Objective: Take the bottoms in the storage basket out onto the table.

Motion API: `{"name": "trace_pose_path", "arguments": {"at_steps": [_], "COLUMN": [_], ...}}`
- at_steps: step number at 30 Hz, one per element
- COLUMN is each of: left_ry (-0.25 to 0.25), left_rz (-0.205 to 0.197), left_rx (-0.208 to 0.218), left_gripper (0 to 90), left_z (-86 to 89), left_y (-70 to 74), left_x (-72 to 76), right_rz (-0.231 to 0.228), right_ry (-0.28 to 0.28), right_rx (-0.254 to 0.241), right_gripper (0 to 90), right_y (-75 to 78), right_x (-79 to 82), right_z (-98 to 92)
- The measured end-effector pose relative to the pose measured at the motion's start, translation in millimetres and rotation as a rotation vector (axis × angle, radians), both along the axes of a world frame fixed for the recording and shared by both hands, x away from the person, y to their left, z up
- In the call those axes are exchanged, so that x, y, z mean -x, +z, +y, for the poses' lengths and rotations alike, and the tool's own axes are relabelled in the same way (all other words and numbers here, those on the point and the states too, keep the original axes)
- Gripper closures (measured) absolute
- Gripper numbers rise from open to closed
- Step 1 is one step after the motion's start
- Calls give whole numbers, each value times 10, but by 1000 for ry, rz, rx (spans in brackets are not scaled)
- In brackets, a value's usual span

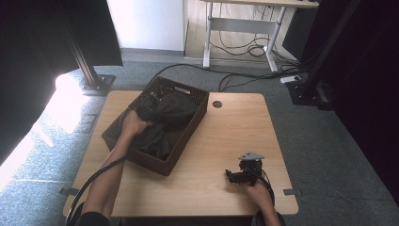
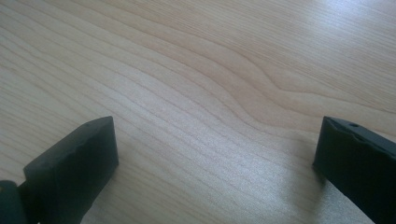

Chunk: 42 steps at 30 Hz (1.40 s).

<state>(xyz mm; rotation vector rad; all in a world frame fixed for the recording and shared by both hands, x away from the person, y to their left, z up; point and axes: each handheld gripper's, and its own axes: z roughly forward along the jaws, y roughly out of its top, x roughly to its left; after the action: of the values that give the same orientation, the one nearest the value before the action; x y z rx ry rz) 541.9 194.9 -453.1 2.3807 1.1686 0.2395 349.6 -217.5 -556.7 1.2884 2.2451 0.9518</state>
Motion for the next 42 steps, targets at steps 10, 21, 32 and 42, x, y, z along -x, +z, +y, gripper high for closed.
{"name": "trace_pose_path", "arguments": {"at_steps": [10, 21, 32, 42], "left_ry": [-25, -35, -53, -49], "left_rz": [-93, -161, -211, -234], "left_rx": [58, 98, 99, 99], "left_gripper": [670, 669, 669, 669], "left_z": [53, 80, 61, 82], "left_y": [286, 658, 1052, 1385], "left_x": [136, 270, 366, 405], "right_rz": [0, 0, -1, -1], "right_ry": [0, -1, 0, -1], "right_rx": [0, -2, -2, -4], "right_gripper": [0, 0, 0, 0], "right_y": [0, 0, 0, 0], "right_x": [0, 0, 0, 0], "right_z": [0, 1, 0, 0]}}
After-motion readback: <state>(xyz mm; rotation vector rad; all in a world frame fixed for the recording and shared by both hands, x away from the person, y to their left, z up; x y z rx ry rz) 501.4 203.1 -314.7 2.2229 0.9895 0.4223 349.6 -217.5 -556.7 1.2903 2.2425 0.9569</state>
